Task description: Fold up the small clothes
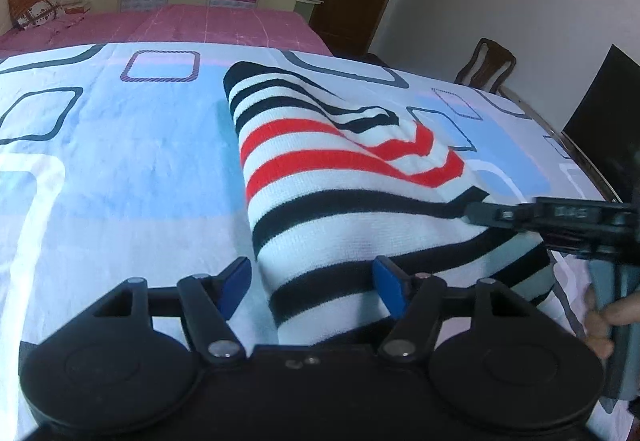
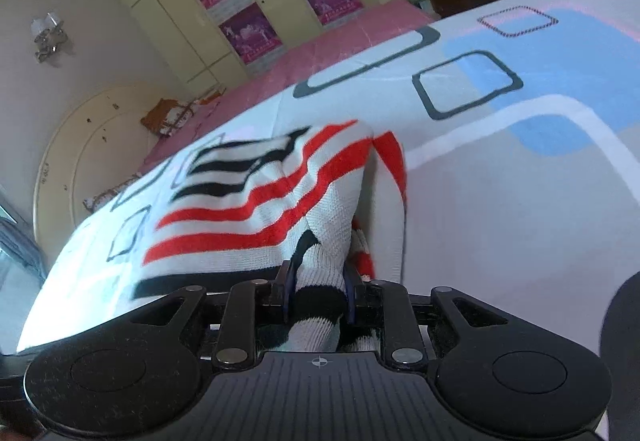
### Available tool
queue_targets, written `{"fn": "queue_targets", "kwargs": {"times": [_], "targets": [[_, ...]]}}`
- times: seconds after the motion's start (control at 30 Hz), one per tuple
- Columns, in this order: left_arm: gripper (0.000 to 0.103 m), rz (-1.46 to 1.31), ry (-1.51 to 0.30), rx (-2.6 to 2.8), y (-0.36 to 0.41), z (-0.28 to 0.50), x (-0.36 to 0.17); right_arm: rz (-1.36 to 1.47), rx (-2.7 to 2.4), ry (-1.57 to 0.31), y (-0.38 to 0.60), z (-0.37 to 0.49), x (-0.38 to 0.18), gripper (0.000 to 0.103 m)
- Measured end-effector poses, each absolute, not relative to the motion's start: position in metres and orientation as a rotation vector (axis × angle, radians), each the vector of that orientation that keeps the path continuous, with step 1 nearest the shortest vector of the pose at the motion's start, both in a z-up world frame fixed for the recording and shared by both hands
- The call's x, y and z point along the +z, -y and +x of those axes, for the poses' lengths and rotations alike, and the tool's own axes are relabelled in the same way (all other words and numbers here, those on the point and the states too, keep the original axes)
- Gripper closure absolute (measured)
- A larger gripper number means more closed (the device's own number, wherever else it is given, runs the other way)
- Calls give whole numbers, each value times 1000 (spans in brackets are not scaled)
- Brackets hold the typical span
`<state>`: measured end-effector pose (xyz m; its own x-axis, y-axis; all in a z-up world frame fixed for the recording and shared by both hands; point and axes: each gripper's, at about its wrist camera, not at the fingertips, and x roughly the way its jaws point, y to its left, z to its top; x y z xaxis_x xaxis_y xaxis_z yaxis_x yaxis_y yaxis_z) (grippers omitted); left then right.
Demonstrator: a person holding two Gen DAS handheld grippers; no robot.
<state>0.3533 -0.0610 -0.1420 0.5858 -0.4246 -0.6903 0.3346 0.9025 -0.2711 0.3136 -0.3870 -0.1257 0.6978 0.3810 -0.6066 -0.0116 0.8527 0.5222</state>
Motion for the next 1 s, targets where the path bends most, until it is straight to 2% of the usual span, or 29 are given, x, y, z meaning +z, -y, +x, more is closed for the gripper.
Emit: {"fn": "queue_targets", "kwargs": {"times": [0.1, 0.23, 0.33, 0.4, 0.63, 0.77, 0.93, 1.0], "targets": [[37, -115, -839, -449, 59, 354, -142, 529, 241, -780, 397, 298, -119, 68], [36, -118, -847, -454, 58, 354, -141, 512, 248, -824, 400, 278, -121, 67], [36, -112, -845, -456, 60, 353, -141, 506, 240, -844, 399, 268, -126, 67], [40, -110, -847, -465, 60, 353, -140, 493, 240, -857, 396, 261, -129, 82], [45, -102, -857, -486, 60, 350, -138, 496, 259, -881, 400, 245, -128, 89], [45, -86, -856, -484, 63, 349, -143, 486, 225, -925, 403, 244, -144, 90], [45, -77, -865, -479, 63, 352, -140, 435, 249, -925, 398, 245, -130, 88], [45, -69, -868, -474, 66, 353, -137, 440, 255, -902, 401, 245, -121, 80]]}}
